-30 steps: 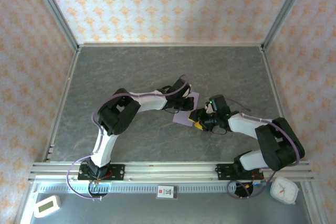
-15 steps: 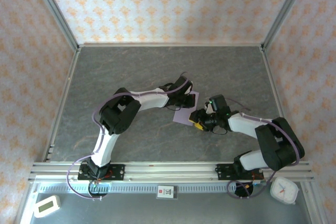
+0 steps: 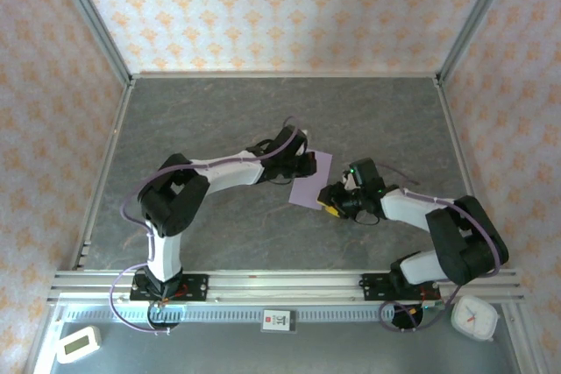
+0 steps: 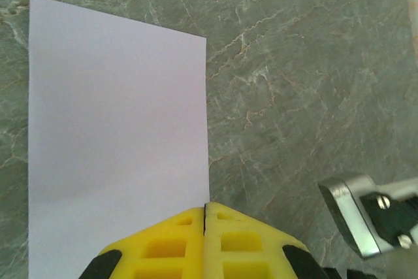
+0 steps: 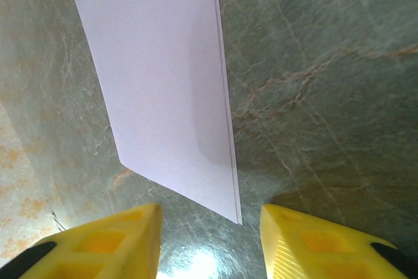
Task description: Fold a paper plane with a square sheet of paper (pick it up from the middle)
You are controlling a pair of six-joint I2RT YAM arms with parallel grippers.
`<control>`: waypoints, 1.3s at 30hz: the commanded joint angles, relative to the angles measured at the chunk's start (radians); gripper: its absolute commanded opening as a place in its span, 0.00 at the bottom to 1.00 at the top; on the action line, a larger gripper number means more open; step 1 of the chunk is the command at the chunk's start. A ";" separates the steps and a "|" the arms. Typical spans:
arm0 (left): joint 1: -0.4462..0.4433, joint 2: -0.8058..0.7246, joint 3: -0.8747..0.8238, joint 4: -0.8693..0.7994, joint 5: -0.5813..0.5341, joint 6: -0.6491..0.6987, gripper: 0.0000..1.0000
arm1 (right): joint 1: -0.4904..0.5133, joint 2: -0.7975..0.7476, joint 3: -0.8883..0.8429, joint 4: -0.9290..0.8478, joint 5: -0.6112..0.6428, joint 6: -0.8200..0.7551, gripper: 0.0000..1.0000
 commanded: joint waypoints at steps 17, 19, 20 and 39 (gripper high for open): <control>0.009 0.018 -0.150 0.006 0.011 0.147 0.00 | 0.052 -0.093 -0.009 -0.032 0.108 0.136 0.37; 0.009 0.027 -0.168 0.016 0.015 0.146 0.00 | 0.061 -0.088 -0.021 -0.014 0.114 0.153 0.37; 0.009 0.029 -0.179 0.019 0.019 0.145 0.00 | 0.064 -0.086 -0.024 -0.008 0.119 0.162 0.37; 0.009 -0.031 -0.336 0.138 0.073 0.060 0.00 | 0.112 0.075 0.122 0.017 0.140 0.176 0.37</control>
